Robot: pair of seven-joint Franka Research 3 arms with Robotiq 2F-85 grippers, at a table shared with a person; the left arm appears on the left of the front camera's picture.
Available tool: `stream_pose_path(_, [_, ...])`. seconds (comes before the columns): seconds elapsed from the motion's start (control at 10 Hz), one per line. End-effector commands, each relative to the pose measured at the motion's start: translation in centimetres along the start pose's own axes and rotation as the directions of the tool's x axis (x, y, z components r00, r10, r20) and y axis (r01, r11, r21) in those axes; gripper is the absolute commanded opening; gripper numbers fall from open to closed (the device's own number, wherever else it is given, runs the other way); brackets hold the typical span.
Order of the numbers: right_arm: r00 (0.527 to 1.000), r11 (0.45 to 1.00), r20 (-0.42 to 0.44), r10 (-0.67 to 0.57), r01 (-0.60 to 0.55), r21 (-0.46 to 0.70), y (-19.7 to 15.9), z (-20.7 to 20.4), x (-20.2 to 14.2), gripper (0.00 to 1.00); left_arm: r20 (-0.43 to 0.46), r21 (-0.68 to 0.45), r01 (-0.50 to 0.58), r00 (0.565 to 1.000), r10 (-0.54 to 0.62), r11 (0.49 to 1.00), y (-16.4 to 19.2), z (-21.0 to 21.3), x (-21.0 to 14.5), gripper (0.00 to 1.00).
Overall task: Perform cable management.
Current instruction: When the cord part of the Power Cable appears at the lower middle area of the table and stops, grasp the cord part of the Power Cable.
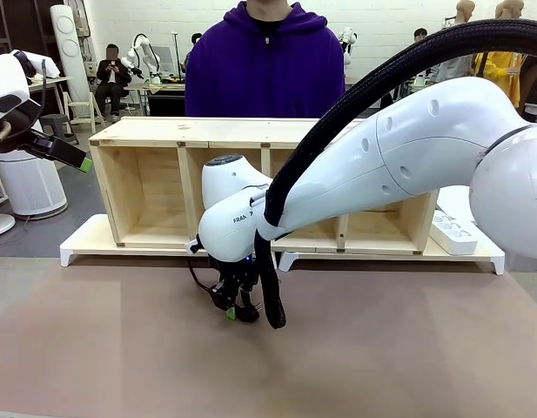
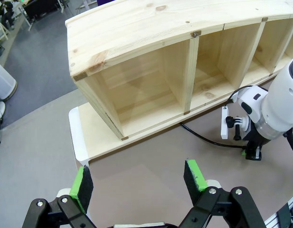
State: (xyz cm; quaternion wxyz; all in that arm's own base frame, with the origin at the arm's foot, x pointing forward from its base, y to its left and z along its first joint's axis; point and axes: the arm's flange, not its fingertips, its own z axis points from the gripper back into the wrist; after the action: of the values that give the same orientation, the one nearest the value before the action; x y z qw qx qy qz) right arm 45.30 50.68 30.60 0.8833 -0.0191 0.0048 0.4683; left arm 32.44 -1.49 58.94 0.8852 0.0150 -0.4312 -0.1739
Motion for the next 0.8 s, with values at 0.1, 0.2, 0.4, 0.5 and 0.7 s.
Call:
stream_pose_path(0.1, [1.000, 0.999, -0.018, -0.009, 0.008, -0.045, -0.16, -0.52, 0.29, 0.33, -0.002, 0.008, -0.016, 1.000, 0.016, 1.000, -0.05, 0.03, 0.00, 1.00])
stream_pose_path(0.2, [1.000, 0.999, -0.020, -0.008, 0.007, -0.044, -0.13, -0.58, 0.29, 0.00, -0.002, 0.008, -0.016, 1.000, 0.016, 1.000, -0.05, 0.03, 0.00, 1.00])
stream_pose_path(0.4, [1.000, 0.999, -0.021, -0.008, 0.007, -0.041, -0.25, -0.48, 0.36, 0.00, -0.002, 0.008, -0.016, 1.000, 0.016, 1.000, -0.05, 0.03, 0.00, 1.00])
stream_pose_path(0.5, [1.000, 0.999, -0.022, -0.006, 0.005, -0.041, -0.23, -0.50, 0.31, 0.00, -0.002, 0.008, -0.016, 1.000, 0.016, 1.000, -0.05, 0.03, 0.00, 1.00])
stream_pose_path(0.7, [1.000, 0.999, -0.024, -0.006, 0.005, -0.040, -0.31, -0.41, 0.35, 0.00, -0.002, 0.008, -0.016, 1.000, 0.016, 1.000, -0.05, 0.03, 0.00, 1.00])
